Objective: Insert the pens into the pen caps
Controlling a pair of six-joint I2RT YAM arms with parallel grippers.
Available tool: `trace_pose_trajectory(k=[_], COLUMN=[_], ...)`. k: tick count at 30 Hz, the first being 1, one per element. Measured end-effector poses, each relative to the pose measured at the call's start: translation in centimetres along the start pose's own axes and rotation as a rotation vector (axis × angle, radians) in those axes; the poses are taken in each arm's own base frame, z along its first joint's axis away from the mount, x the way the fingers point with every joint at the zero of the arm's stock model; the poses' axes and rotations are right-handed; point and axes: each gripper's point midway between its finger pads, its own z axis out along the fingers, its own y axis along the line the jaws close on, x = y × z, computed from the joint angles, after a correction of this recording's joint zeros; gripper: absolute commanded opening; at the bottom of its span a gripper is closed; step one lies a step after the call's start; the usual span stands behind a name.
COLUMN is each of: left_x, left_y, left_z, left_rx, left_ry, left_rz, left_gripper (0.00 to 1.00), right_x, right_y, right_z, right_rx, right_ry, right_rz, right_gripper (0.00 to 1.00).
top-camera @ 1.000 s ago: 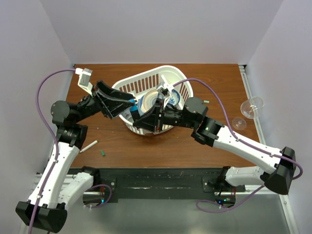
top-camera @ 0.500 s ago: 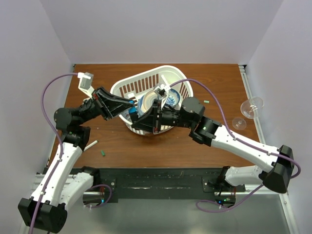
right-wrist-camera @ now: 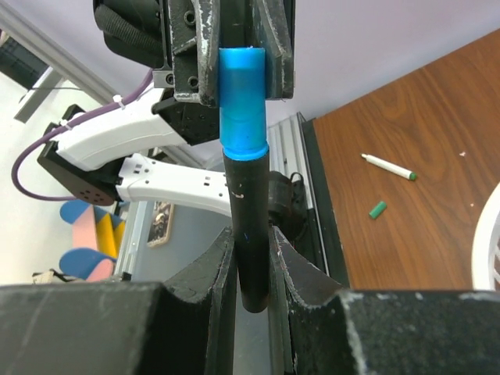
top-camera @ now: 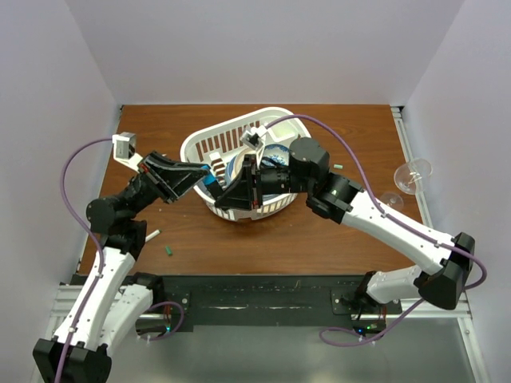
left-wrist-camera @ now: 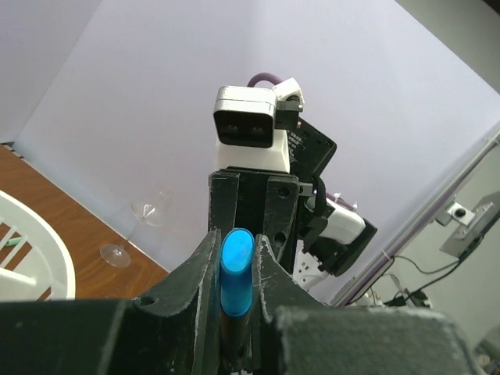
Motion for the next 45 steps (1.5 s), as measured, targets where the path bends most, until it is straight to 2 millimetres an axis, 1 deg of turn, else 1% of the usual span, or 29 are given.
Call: trace_pose_trajectory(k=[9,12,17,21,27,30,34,37,38,39,40,41,42,43,45], left_x=[-0.3,-0.1,-0.6,-0.7,-0.8,-1.3,-1.6,-2.3,-2.8,-3.2,-3.7,-4.0,-4.1,-3.7,-2.3], left_y=[3.1,4.3,6.3,7.3,9.2,9.6,9.8,9.8,9.7,9.6,9.5,9.1,8.9,8.4,7.4], left_z=[-0.4,-0.7,-1.3,-1.5,-2.0,-2.2,-2.4,-1.8,-1.3,-0.8,-0.1,0.8,1.7,2.7,4.2], left_rx=[-0.076,-0.107,-0.164,-0.202,-0.302,-0.33,-0.341,-0.352,-0.358,-0.359,-0.358,-0.349,-0.338,-0.317,-0.275], left_ry=[-0.093,-0.117,-0.185,-0.198,-0.206,-0.234,-0.256,-0.254,-0.246,-0.235,-0.214,-0.18,-0.141,-0.082,0.04], left_rz=[-0.069,-0.088,-0.103,-0.071,-0.022,0.001,0.005,0.007,0.016,0.027,0.035,0.046,0.054,0.053,0.039], left_gripper=[0.0,0.0,0.0,0.0,0.0,0.0,0.0,0.0,0.07,0.16,0.36,0.43,0.47,0.52,0.57], right_x=[0.0,0.1,-0.2,-0.6,-1.0,-1.1,-1.3,-1.8,-2.3,-2.8,-3.3,-3.7,-4.1,-4.7,-6.1], right_y=[-2.7,-3.7,-5.5,-6.2,-8.1,-8.9,-8.9,-8.9,-8.8,-8.8,-8.8,-8.7,-8.5,-8.5,-8.0], right_z=[0.7,0.7,1.3,1.7,2.2,2.8,3.1,3.1,3.0,2.9,2.7,2.2,1.7,1.2,0.1], right_rx=[0.026,0.03,0.014,0.011,0.02,0.005,-0.021,-0.03,-0.039,-0.045,-0.048,-0.05,-0.047,-0.028,0.011], right_ry=[0.063,0.086,0.12,0.131,0.149,0.163,0.161,0.147,0.129,0.108,0.084,0.058,0.038,-0.002,-0.084], right_rz=[0.034,0.059,0.099,0.129,0.157,0.162,0.168,0.164,0.148,0.132,0.114,0.095,0.08,0.058,0.002], right_gripper=[0.0,0.0,0.0,0.0,0.0,0.0,0.0,0.0,0.0,0.0,0.0,0.0,0.0,0.0,0.0])
